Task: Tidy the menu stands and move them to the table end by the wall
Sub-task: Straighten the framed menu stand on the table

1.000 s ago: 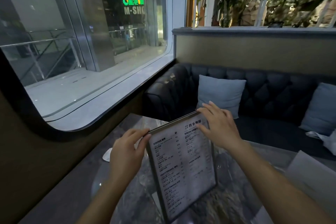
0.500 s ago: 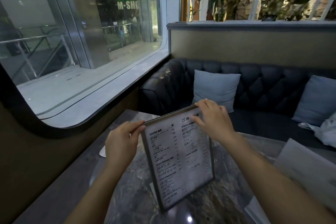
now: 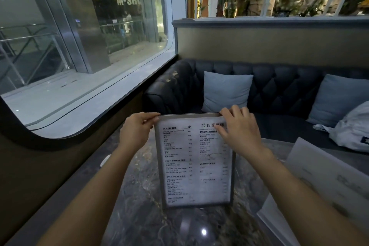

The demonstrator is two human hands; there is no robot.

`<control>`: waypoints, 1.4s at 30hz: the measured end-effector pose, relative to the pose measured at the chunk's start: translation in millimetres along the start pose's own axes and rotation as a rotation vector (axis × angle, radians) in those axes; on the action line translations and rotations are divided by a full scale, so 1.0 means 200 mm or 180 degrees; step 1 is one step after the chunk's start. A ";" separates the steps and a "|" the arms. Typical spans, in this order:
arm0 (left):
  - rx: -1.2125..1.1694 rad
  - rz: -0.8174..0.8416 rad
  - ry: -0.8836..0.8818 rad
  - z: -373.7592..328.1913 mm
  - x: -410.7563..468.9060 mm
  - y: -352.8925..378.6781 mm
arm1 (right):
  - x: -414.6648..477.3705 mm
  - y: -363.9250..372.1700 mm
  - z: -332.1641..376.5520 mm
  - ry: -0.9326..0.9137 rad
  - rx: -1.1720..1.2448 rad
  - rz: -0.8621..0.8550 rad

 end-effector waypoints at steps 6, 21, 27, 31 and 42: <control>-0.0151 0.0275 0.0103 -0.02 0.06 0.02 | -0.04 -0.04 0.01 0.0064 -0.0173 -0.0080; -0.0160 0.0619 0.0308 -0.04 0.17 0.09 | -0.10 -0.10 0.03 0.0242 -0.0408 -0.0066; -0.0310 0.0702 0.0322 -0.04 0.18 0.10 | -0.11 -0.11 0.04 0.0284 -0.0468 -0.0030; -0.0364 0.0705 0.0308 -0.03 0.19 0.10 | -0.12 -0.11 0.04 0.0300 -0.0462 0.0010; -0.0241 0.0862 0.0359 -0.07 0.13 0.07 | -0.14 -0.13 0.05 0.0285 -0.0495 0.0274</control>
Point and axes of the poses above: each hand's wrist, its own x-axis towards the middle knuckle, its own y-axis out of the palm, z = x × y, the point moved 1 cm from there along x, towards the middle knuckle, and after that the axes turned 7 degrees about -y, right-handed, at the moved point
